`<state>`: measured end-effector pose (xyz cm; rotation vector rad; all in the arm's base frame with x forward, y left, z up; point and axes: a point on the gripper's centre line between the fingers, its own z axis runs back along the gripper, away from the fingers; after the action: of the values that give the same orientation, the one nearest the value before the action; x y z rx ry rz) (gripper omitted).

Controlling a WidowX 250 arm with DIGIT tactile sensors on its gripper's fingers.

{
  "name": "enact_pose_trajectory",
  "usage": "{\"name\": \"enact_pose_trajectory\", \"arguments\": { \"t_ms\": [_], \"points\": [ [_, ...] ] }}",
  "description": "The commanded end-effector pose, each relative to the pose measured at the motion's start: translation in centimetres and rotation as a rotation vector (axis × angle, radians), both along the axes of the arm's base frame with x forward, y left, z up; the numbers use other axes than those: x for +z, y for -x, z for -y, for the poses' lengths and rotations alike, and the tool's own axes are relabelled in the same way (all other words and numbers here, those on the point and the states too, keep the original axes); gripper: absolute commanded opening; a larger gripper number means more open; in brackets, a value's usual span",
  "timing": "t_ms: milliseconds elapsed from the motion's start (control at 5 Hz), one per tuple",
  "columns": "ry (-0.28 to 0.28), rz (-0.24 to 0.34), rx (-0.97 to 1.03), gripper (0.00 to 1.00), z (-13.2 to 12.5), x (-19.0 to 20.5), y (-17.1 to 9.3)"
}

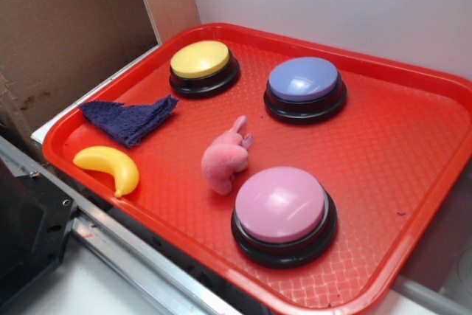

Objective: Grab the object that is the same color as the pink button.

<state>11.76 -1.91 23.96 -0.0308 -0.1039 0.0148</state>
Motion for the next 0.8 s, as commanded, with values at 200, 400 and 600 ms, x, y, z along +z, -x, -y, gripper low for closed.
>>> {"name": "enact_pose_trajectory", "arguments": {
  "t_ms": [200, 400, 600],
  "points": [
    [0.066, -0.018, 0.172, 1.0, 0.2, -0.8, -0.2],
    [0.096, -0.038, 0.297, 1.0, 0.8, -2.0, -0.7],
    [0.155, -0.005, 0.544, 1.0, 1.9, -4.4, -1.6]
  ]
}}
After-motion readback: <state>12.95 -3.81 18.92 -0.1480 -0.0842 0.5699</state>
